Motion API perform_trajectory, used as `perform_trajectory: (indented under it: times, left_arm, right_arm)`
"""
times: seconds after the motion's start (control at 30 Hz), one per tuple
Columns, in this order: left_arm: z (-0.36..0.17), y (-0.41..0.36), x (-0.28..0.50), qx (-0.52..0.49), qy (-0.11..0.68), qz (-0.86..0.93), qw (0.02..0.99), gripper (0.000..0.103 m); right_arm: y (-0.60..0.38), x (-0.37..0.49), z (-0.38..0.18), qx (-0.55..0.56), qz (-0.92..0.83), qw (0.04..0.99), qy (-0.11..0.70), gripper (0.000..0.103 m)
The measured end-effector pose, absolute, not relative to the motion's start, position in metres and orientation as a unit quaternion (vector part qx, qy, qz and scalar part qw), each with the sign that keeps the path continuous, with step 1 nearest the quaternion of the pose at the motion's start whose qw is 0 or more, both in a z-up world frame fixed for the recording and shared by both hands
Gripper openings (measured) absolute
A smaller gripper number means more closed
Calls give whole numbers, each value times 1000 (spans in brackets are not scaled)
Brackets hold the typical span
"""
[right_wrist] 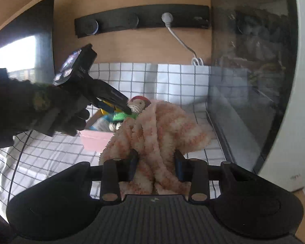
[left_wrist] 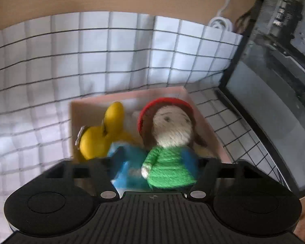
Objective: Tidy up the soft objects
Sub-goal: 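Lower the doll into the pink box and open the left tool, then lay the towel over the doll in the pink box and open the right tool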
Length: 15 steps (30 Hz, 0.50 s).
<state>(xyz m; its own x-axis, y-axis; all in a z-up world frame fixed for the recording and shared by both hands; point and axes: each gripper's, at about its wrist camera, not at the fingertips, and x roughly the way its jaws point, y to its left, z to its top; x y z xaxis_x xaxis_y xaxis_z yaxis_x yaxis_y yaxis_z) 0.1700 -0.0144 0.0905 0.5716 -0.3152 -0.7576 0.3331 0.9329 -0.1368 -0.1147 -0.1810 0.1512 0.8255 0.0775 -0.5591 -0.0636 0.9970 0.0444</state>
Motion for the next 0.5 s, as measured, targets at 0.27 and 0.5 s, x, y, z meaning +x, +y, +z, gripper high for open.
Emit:
perform_trajectory:
  times: [0.27,0.5]
  left_arm:
    - [139,13,135,10,381,-186,906,68]
    - [140,55,78,-82,383,-168,904,68]
  right_arm:
    - [-204,-100,149,28,18,953,302,37]
    - [-183,-26,201,7,66,969,237,37]
